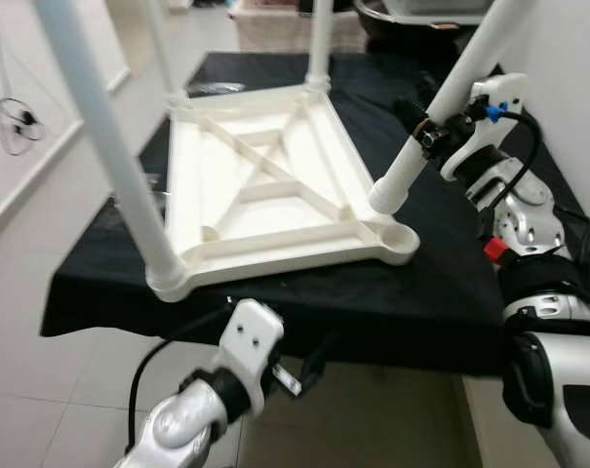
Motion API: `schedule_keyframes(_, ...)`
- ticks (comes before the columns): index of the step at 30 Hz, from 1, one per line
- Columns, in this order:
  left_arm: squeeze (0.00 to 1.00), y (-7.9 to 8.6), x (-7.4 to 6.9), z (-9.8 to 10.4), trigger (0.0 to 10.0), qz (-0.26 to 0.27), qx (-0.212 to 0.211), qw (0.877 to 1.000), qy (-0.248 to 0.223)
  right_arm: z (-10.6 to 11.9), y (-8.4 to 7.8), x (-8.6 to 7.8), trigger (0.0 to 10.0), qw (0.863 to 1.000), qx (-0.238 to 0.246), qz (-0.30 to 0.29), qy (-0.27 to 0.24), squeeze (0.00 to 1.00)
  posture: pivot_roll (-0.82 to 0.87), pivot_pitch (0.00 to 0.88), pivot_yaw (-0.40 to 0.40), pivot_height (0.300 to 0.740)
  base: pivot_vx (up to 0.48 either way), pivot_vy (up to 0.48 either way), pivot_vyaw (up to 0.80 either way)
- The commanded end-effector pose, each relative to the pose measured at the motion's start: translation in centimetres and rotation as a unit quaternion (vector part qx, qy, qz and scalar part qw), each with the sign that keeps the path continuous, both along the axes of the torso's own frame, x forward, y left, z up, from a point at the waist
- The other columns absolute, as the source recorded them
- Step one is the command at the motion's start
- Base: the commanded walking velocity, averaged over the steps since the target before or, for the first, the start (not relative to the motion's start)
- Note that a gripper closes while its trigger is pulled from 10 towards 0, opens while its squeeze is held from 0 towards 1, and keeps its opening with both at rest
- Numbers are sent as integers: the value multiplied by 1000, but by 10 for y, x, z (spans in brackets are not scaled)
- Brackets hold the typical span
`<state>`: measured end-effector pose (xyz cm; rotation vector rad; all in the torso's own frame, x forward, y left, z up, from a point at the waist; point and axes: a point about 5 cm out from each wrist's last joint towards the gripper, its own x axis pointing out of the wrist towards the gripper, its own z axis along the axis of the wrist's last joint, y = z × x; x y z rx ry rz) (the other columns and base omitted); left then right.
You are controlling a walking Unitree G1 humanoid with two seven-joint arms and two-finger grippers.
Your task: Building children table
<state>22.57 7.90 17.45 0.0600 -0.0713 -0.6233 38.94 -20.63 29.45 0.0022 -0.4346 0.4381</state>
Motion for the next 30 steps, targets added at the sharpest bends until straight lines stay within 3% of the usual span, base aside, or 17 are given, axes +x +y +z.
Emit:
schedule_keyframes(1,0,4,7,0,10000,28,0,1000,-8,2,11,-3,10000,1000,3,11,-13,0,74,95,1,740,0,0,0)
schedule_keyframes(2,0,7,15,6,10000,49,-7,999,-22,0,16,-5,10000,1000,4,16,-12,0,70,82,-2,740,0,0,0)
schedule_keyframes(8,0,11,27,18,10000,75,-15,996,-47,1,23,-6,10000,1000,16,18,-16,0,71,53,-7,740,0,0,0)
schedule_keyframes(20,0,17,37,23,10000,82,-2,994,-69,27,15,-4,10000,998,22,5,-51,0,69,38,-13,740,82,0,0)
schedule_keyframes(30,0,19,41,22,10000,101,1,992,-76,25,14,-7,10000,999,18,-3,-43,0,70,45,-15,740,272,0,0)
